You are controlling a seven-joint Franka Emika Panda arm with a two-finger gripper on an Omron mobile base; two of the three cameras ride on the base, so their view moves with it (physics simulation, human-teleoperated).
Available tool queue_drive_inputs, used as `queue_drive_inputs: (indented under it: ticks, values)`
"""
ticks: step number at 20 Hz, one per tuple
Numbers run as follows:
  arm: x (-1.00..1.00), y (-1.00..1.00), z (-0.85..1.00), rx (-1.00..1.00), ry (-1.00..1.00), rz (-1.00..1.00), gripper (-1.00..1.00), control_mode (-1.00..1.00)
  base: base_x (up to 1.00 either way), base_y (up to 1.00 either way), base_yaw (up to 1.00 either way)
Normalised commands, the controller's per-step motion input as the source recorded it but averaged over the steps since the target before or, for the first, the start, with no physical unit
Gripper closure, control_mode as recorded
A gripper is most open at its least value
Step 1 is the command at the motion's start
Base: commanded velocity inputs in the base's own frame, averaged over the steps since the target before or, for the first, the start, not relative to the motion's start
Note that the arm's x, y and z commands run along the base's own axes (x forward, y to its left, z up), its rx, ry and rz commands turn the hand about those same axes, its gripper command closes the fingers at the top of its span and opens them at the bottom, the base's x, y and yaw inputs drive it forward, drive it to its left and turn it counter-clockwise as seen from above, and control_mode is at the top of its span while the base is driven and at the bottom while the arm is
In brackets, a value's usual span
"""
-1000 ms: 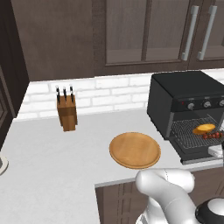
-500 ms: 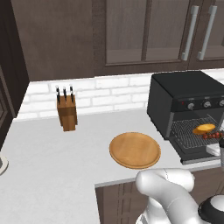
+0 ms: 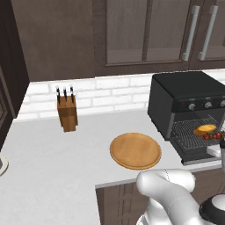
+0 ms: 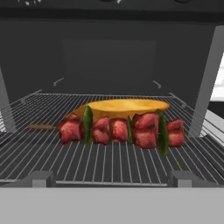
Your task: Pick up the kebab skewer and baguette bread, and place them inside the toaster oven. Close the toaster oven door and start by setting the timer.
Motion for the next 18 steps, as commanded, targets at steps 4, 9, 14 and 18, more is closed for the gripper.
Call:
queue_drive_inputs:
  ticks: [4, 9, 14, 18]
  values:
    - [0.0, 0.0, -0.08, 0.0, 0.01, 0.0, -1.0, -1.0, 0.0, 0.0, 0.0]
    - [0.0, 0.0, -0.03, 0.0, 0.0, 0.0, -1.0, -1.0, 0.0, 0.0, 0.0]
    - [0.06, 0.0, -0.01, 0.0, 0.0, 0.0, -1.0, -1.0, 0.0, 0.0, 0.0]
    - [0.0, 0.0, -0.13, 0.0, 0.0, 0.0, -1.0, -1.0, 0.0, 0.0, 0.0]
